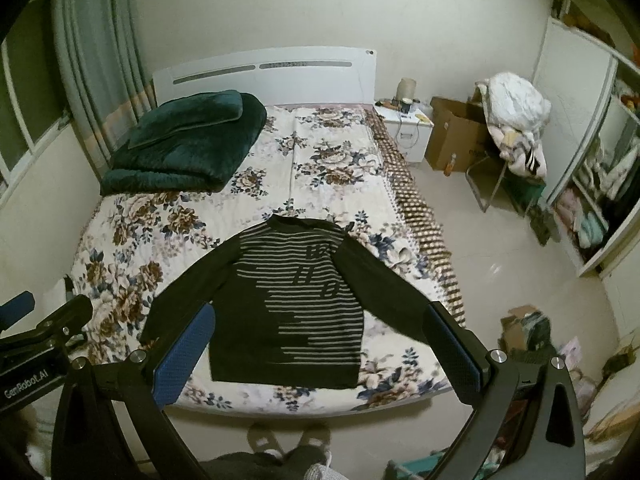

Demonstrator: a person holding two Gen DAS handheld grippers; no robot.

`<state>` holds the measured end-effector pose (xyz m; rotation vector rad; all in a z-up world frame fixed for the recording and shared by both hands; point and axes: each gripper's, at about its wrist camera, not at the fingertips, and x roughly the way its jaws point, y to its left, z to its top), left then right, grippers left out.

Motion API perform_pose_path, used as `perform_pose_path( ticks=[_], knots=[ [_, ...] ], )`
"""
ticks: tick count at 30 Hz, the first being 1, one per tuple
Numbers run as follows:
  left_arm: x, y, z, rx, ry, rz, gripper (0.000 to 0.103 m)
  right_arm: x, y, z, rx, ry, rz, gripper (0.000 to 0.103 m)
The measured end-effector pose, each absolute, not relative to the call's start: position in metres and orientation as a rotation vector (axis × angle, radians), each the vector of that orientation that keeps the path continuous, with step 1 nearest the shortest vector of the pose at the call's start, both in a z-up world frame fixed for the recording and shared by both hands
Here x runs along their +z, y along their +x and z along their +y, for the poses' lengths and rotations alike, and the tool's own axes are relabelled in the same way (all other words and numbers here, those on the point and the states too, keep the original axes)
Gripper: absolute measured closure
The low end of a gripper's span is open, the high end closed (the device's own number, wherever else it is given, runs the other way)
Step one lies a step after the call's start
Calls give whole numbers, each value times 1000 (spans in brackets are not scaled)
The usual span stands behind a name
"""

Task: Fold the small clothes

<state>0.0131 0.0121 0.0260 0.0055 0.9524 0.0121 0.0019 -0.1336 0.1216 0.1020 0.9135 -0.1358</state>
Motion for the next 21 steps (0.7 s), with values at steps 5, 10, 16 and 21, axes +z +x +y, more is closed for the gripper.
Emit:
perform_pose_path(
  ticks=[5, 10, 16, 21],
  knots=[
    [-2, 51, 7, 67, 61, 886, 0, 65, 29, -182, -211, 284, 993, 0],
    [-88, 104, -11, 98, 127, 948, 0, -48, 35, -273, -396, 489, 1079, 0],
    [-187, 157, -56, 146, 205, 1059, 0, -204, 21, -417, -590, 779, 1162, 45],
    [-266, 191, -97, 170, 258, 1130, 0, -331, 15, -535, -719, 996, 1160, 44]
  ],
)
